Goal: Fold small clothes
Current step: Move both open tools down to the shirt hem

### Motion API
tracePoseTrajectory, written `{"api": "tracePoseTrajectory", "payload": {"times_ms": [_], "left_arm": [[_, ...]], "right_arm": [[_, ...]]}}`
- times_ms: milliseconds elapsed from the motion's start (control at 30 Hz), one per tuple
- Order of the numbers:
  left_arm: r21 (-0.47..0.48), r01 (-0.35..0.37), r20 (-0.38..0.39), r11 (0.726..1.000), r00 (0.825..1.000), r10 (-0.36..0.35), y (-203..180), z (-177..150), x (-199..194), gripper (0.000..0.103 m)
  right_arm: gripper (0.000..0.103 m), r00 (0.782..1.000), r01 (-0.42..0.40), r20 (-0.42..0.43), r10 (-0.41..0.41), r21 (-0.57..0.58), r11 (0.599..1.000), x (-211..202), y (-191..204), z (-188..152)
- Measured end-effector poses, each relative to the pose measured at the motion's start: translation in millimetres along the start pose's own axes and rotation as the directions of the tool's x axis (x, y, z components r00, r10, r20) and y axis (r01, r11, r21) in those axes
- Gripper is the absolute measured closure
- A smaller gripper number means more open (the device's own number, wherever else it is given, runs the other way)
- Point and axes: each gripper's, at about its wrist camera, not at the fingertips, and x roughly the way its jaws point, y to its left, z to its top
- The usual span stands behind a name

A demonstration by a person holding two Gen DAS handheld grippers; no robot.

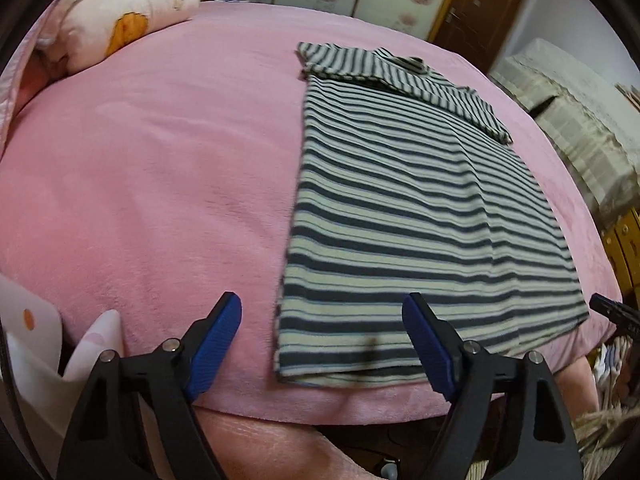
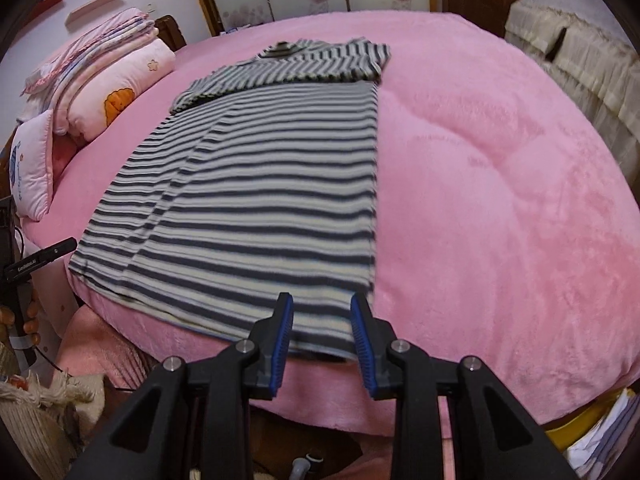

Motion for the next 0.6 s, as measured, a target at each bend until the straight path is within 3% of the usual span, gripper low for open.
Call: {"api": "tracePoseTrajectory", "payload": {"times_ms": [67, 600], "left_arm": [[0.017, 0.021, -0.017, 1.000, 1.000, -0.021, -4.9, 1.8, 3.6, 0.029], [0.061, 0.008, -0.110, 0.998, 0.994, -0.001, -6.0, 0.9, 28.8, 0.030]], "right_arm": [[0.073, 1.000, -0.015, -0.011, 0.015, 0.026, 1.000, 2.0, -7.7, -2.0], [0.073, 0.994, -0.065, -0.085, 0.075, 0.118, 0.991, 22.9, -28.8, -9.4]]}}
